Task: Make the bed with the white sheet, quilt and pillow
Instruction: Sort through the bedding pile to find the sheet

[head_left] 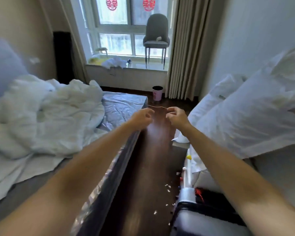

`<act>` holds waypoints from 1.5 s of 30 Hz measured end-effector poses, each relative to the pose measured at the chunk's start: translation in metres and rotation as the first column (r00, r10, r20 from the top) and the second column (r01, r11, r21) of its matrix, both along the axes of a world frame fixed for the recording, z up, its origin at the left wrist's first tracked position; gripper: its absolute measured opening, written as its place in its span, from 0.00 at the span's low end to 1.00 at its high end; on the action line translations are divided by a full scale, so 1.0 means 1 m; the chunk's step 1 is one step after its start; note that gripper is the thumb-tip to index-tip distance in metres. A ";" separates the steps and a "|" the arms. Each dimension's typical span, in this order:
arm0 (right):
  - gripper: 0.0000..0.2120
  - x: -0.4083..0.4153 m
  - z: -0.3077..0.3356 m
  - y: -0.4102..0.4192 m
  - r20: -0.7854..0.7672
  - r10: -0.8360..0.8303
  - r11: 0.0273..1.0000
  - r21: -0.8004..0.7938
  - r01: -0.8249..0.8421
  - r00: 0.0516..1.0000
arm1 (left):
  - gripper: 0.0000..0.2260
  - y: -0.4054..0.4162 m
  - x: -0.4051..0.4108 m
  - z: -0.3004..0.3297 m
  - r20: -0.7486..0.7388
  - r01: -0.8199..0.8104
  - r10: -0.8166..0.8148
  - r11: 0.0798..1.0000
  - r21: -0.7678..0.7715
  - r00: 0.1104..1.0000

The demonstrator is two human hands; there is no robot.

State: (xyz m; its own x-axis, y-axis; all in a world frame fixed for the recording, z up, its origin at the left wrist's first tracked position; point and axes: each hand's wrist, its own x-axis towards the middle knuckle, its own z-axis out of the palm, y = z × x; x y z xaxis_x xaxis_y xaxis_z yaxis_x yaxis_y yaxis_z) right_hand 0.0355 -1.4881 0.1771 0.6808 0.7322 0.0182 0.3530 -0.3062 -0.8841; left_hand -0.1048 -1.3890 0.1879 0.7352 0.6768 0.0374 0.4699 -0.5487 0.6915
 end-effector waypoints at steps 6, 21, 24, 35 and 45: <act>0.14 -0.218 -0.034 0.057 -0.175 0.384 0.913 -0.079 -0.401 0.907 | 0.19 0.013 -0.271 -0.027 -0.120 -0.357 0.344 0.927 -0.113 0.931; 0.13 -0.564 -0.084 0.116 -0.272 0.736 0.561 -0.268 -0.783 0.620 | 0.16 -0.016 -0.635 -0.065 -0.126 -0.739 0.735 0.630 -0.237 0.667; 0.12 -0.603 -0.095 0.147 -0.308 0.741 0.533 -0.270 -0.802 0.597 | 0.16 0.006 -0.665 -0.078 -0.116 -0.759 0.759 0.604 -0.245 0.641; 0.12 -0.727 -0.129 0.275 -0.372 0.706 0.501 -0.338 -0.797 0.602 | 0.17 0.132 -0.769 -0.105 -0.166 -0.765 0.759 0.568 -0.303 0.630; 0.13 -0.732 -0.149 0.328 -0.271 0.715 0.525 -0.401 -0.751 0.644 | 0.17 0.203 -0.763 -0.125 -0.131 -0.669 0.694 0.600 -0.440 0.708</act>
State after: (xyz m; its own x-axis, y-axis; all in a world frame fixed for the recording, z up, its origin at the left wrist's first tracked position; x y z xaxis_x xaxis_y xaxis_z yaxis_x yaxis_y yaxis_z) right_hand -0.6961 -1.1604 0.0279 -0.1142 0.8795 -0.4620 0.5850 -0.3163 -0.7468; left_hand -0.8682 -1.1857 0.0632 0.0598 0.9309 -0.3603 0.5429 0.2725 0.7944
